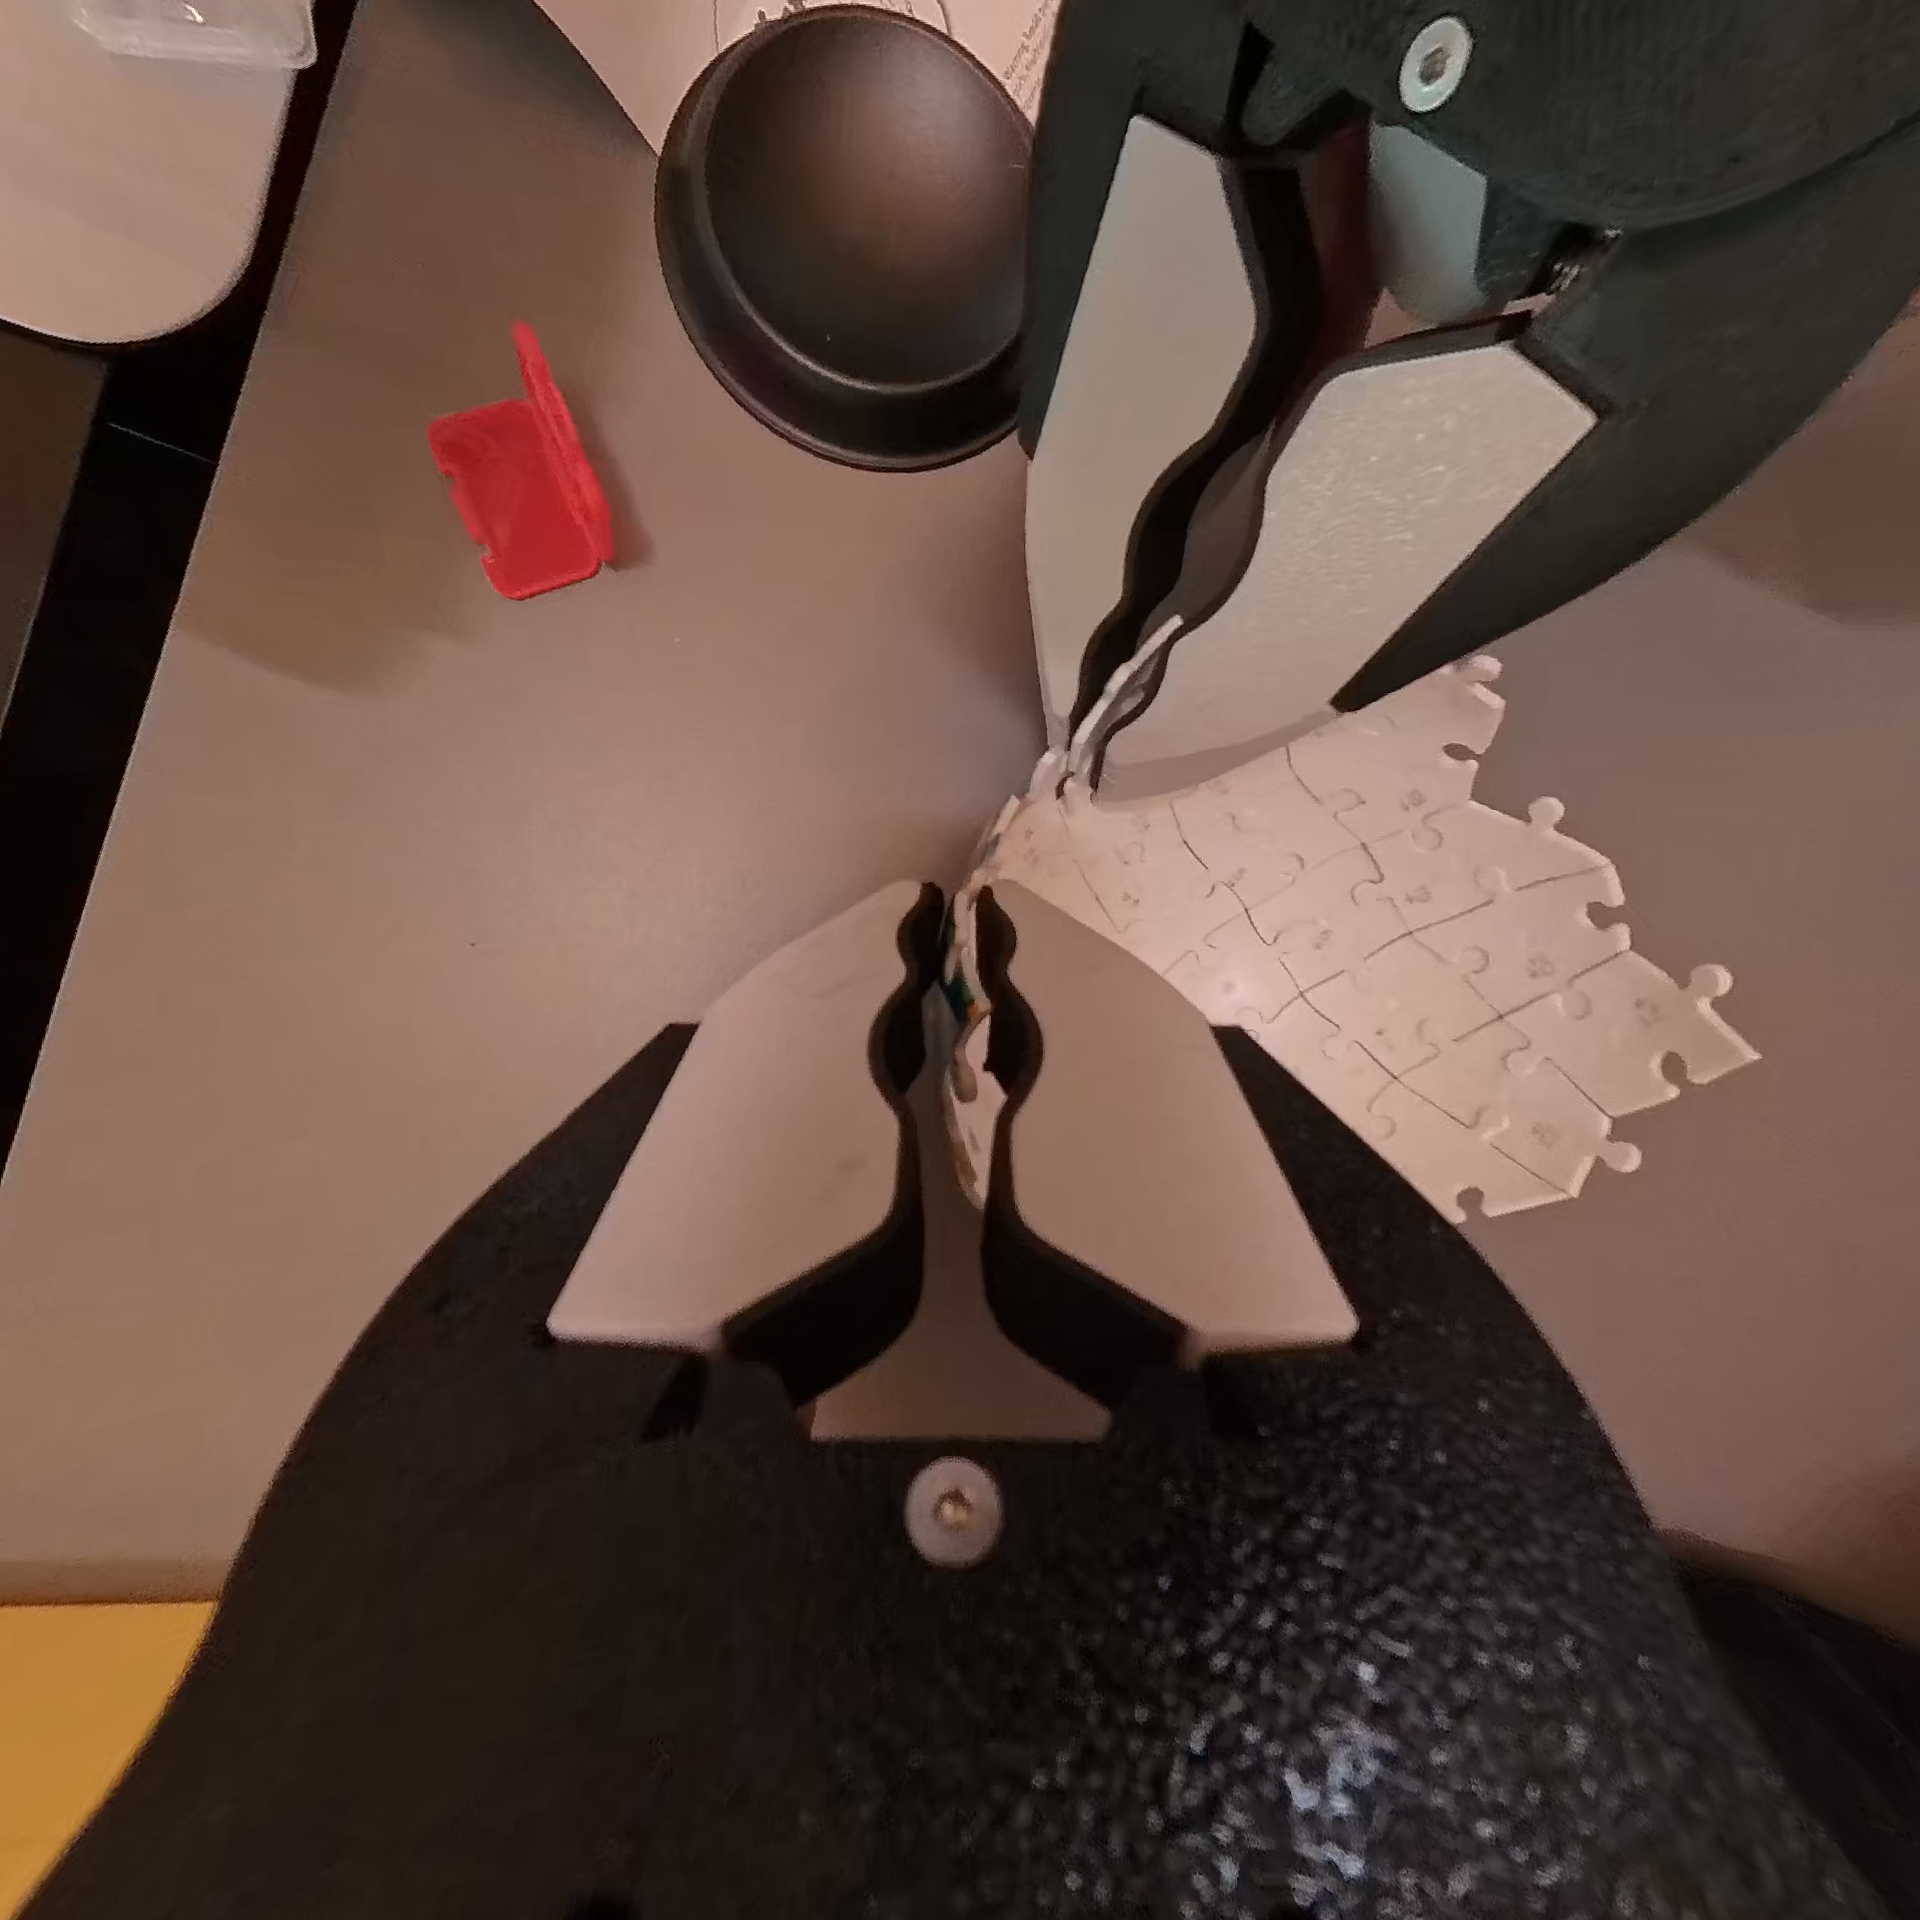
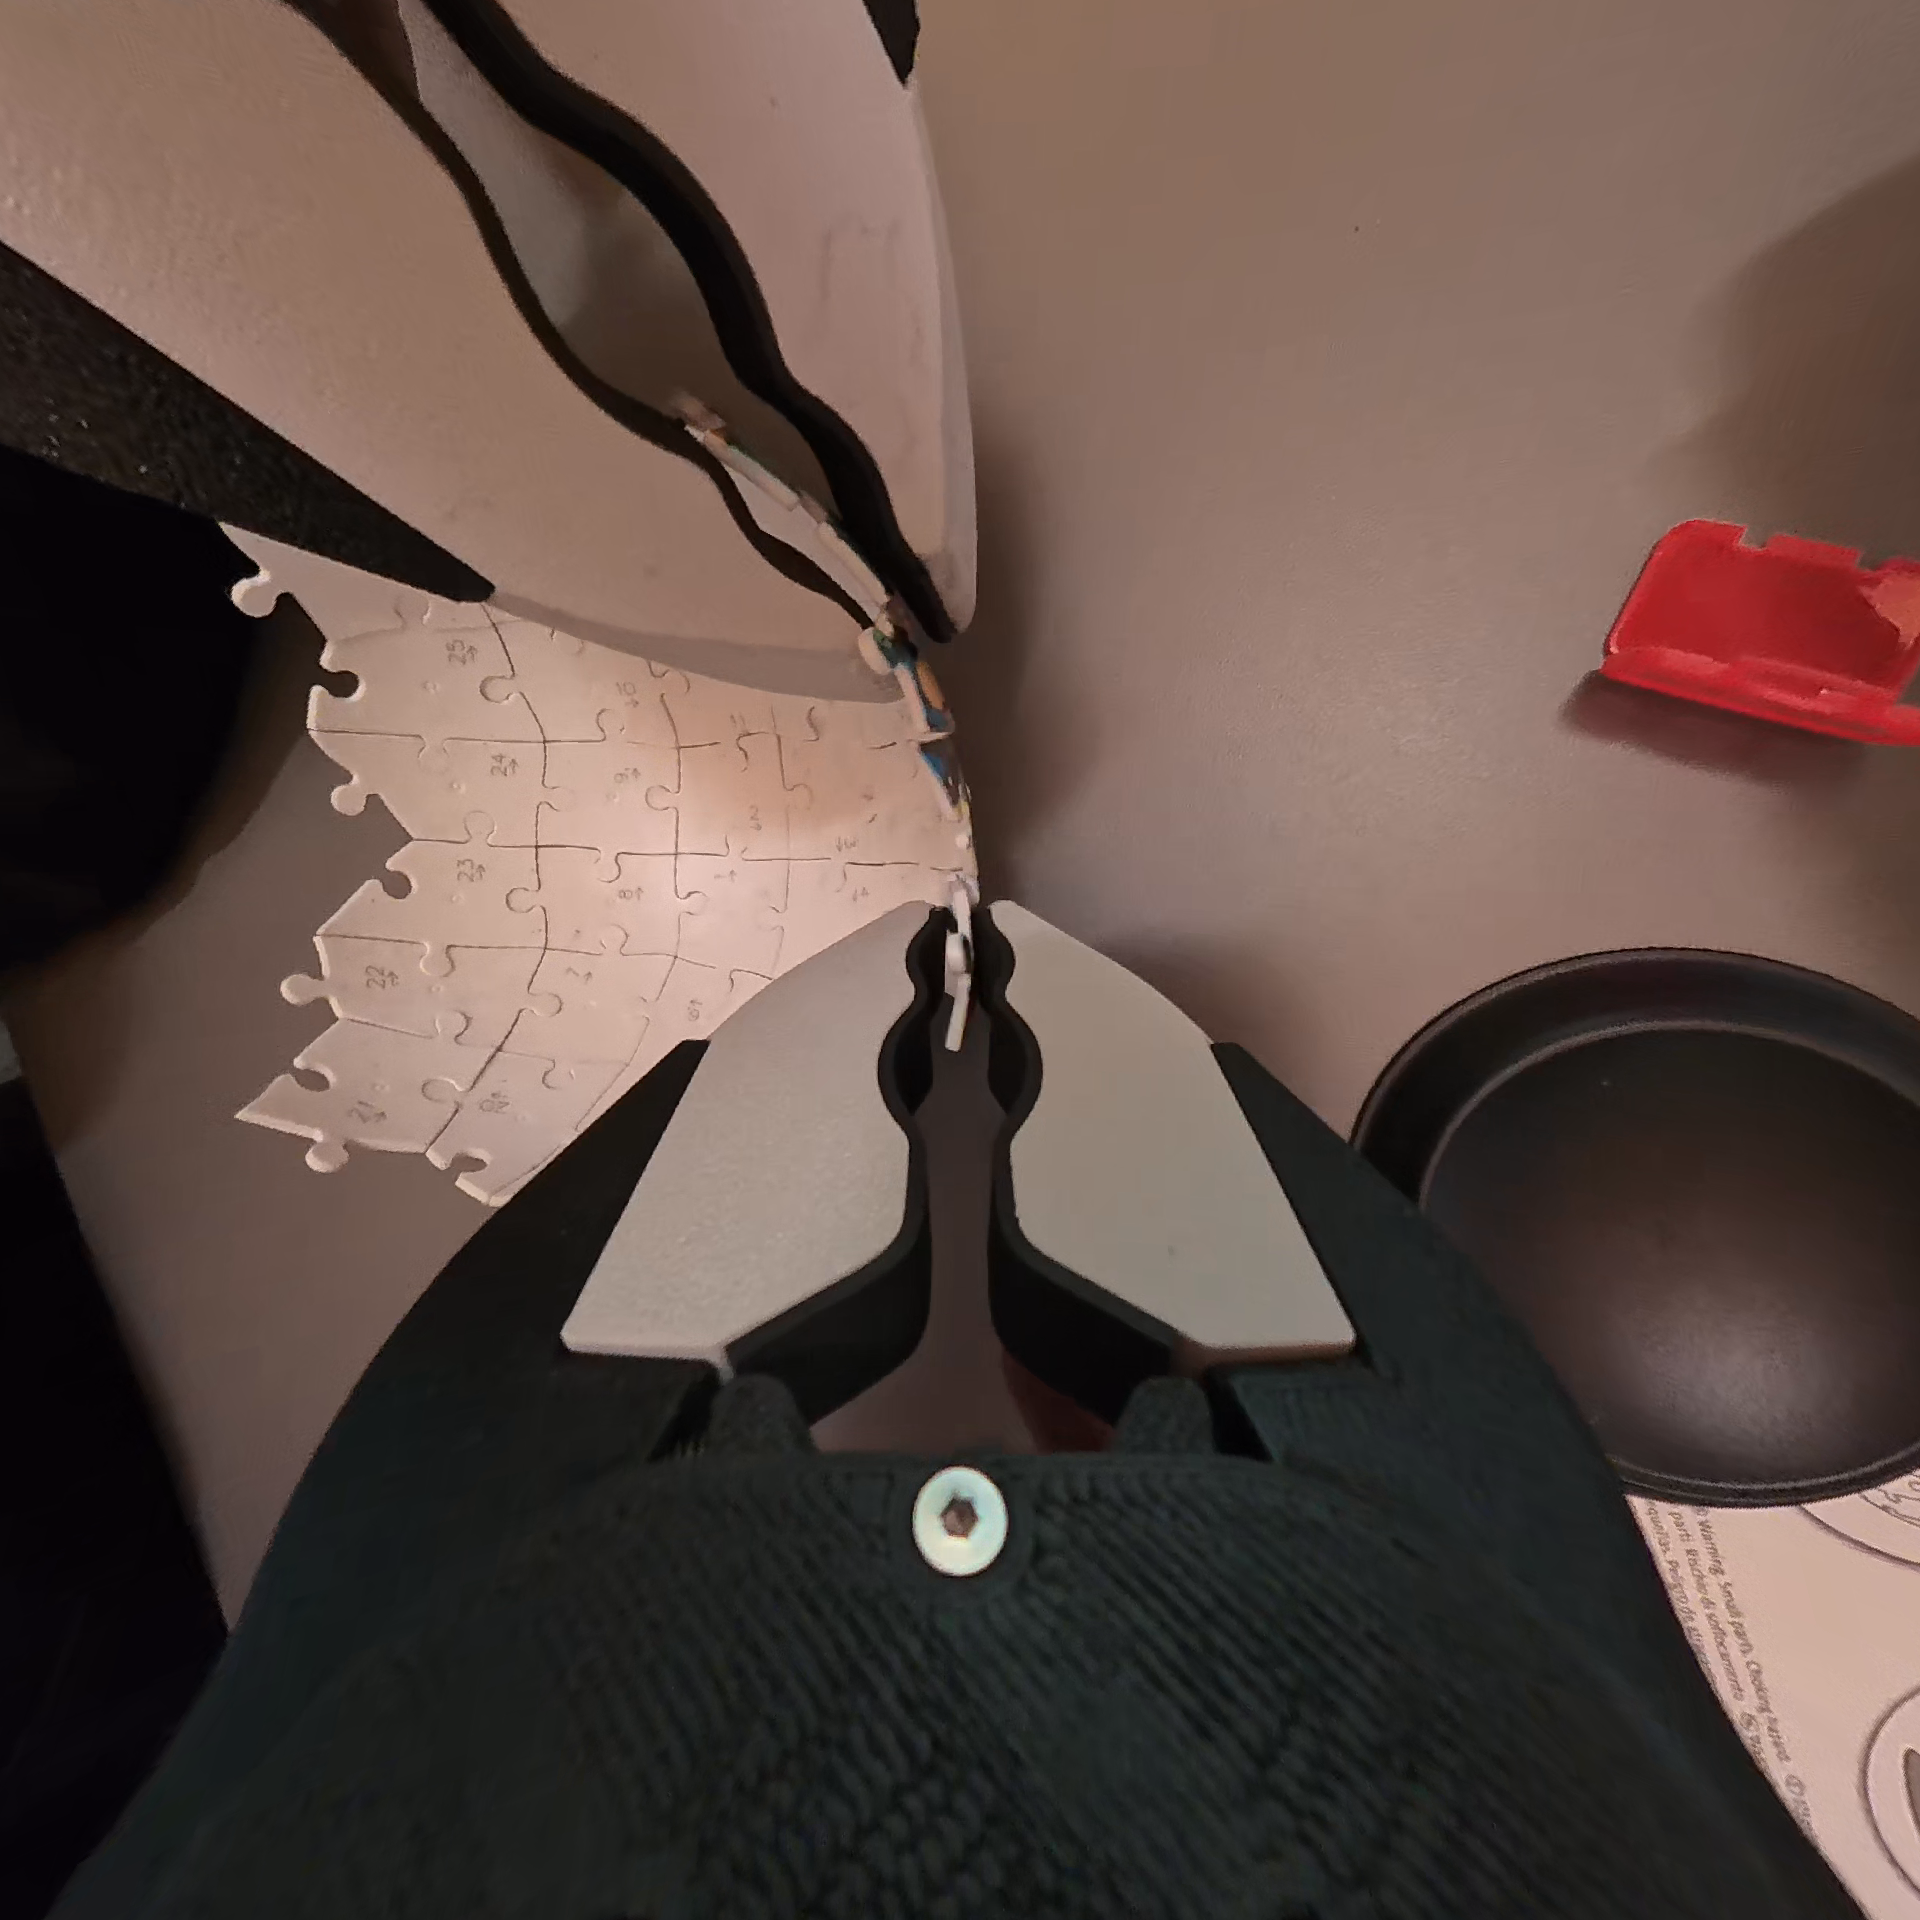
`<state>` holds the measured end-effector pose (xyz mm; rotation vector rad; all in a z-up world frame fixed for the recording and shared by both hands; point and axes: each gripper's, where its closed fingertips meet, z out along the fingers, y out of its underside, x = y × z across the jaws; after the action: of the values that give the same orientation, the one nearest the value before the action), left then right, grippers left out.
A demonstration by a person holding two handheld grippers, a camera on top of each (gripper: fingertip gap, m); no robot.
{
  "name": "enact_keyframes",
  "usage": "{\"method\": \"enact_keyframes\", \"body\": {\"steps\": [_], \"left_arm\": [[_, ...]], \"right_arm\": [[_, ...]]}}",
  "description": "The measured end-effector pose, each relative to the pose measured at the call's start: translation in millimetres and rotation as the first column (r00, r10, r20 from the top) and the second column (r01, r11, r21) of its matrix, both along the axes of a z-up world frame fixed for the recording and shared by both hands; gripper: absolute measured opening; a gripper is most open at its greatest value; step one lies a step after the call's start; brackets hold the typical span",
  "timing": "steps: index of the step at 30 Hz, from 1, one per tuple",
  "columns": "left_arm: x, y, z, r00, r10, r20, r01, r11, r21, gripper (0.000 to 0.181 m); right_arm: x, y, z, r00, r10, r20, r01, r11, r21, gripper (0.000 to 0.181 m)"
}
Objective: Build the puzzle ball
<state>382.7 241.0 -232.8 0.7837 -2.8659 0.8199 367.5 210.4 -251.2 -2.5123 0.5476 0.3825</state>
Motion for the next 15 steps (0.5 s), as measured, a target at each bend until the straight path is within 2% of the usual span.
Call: {"method": "enact_keyframes", "body": {"steps": [5,8,15], "left_arm": [[-0.5,-2.3,1.1,1.0,-0.005,0.003,0.005,1.0,-0.008,0.006],[0.0,-1.5,0.3,1.0,-0.001,0.002,0.001,1.0,-0.001,0.006],[0.4,-1.6,-0.2,1.0,-0.002,0.004,0.002,1.0,-0.002,0.005]], "right_arm": [[2.7,-5.2,-1.6,1.0,0.012,-0.004,-0.012,0.998,-0.057,0.019],[-1.6,-3.1,1.7,0.999,0.034,-0.032,-0.036,0.998,-0.046,0.004],[-0.7,-3.0,2.3,0.998,0.054,-0.038,-0.056,0.997,-0.057,0.004]]}}
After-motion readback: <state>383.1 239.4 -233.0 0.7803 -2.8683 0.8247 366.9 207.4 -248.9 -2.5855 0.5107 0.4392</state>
